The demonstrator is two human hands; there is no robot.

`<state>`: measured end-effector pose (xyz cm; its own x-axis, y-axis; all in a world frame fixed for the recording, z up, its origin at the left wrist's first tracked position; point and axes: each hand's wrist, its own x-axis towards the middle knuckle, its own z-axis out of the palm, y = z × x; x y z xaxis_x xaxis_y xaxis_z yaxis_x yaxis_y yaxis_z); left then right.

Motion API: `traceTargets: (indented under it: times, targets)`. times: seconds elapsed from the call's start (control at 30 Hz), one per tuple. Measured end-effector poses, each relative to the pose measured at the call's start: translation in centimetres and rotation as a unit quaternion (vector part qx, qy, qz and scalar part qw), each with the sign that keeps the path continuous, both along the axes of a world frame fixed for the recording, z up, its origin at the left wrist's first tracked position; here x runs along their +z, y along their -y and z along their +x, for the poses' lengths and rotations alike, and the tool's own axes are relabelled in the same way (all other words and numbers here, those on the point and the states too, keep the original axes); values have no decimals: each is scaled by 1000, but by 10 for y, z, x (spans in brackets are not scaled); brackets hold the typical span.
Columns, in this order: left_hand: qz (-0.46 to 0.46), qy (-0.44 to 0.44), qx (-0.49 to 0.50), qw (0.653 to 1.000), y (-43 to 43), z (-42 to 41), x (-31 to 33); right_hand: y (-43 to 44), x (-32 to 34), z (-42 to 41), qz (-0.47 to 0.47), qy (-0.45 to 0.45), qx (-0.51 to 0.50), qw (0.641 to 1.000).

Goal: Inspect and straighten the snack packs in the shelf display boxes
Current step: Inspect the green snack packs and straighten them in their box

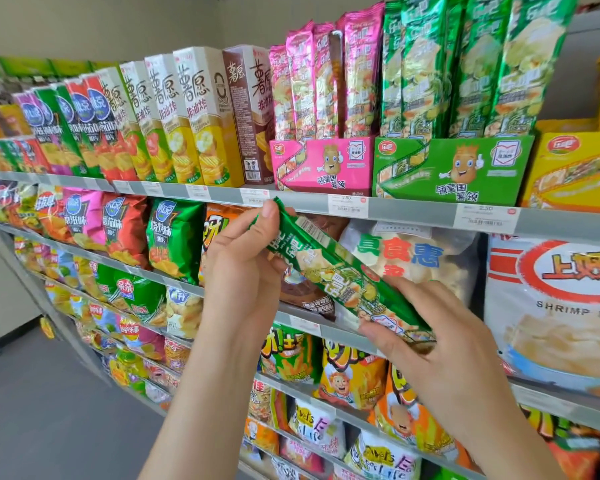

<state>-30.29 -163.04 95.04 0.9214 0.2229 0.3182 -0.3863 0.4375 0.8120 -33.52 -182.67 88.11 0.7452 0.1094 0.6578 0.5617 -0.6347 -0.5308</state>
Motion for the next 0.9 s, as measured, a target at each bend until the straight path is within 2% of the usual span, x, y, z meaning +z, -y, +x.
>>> traceTargets:
  times: [0.17,0.27,0.37,0.47,0.63,0.77,0.9]
  targets:
    - [-111,21,-88,990,7,-1,-1,1,0,1,-5,38,-12,999]
    - [-132,34,-111,984,7,-2,-1,1,-1,0,-18,55,-17,998]
    - [-96,22,-49,994,10,-3,-2,1,-2,0,-21,68,-16,997]
    - [-18,17,37,999,10,-4,-3,3,-4,-2,-6,74,-25,997]
    - [67,13,49,996,12,-11,-4,-1,-11,-6,4,69,-51,996]
    - [40,-1,80,996,15,-12,-7,-6,-15,-10,14,67,-39,997]
    - [-32,3,92,995,13,-11,-2,-2,-13,-13,49,-43,68,996]
